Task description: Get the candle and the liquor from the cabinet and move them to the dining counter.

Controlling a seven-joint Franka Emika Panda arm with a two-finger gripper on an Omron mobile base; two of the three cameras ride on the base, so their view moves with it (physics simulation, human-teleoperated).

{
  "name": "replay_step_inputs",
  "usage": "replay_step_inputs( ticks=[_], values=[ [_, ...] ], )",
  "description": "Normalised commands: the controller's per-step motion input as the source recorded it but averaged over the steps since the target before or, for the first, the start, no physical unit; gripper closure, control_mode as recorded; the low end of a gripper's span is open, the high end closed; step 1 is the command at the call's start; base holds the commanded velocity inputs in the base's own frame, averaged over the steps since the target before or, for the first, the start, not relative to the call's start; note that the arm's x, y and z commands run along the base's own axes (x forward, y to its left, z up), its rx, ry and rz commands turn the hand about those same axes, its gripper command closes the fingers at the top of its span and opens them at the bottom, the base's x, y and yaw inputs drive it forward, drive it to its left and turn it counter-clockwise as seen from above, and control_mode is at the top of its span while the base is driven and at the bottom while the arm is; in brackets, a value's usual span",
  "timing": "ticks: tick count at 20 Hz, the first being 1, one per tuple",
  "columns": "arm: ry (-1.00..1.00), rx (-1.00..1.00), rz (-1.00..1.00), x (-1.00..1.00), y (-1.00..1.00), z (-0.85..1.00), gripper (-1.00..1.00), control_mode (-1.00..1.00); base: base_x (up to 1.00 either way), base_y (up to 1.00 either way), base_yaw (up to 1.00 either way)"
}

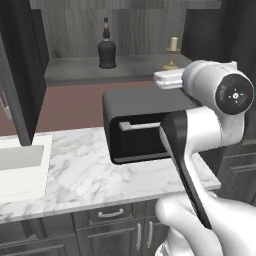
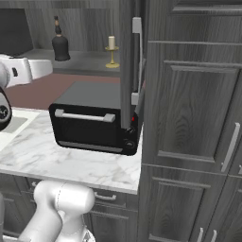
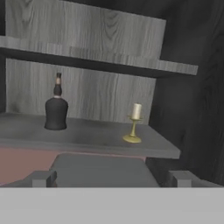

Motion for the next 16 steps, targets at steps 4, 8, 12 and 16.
replay_step_inputs(
  ticks=[4, 8, 12, 16],
  values=[
    [0.01, 0.06, -0.02, 0.05, -0.38, 0.0, -1.0, -1.0, 0.0, 0.0, 0.0],
    [0.03, 0.04, 0.01, 0.19, -0.28, 0.0, -1.0, -1.0, 0.0, 0.0, 0.0],
    [0.15, 0.08, 0.01, 0.3, -0.27, 0.0, -1.0, -1.0, 0.0, 0.0, 0.0],
    [0.11, 0.17, 0.0, 0.12, -0.3, -0.13, -1.0, -1.0, 0.0, 0.0, 0.0]
  ],
)
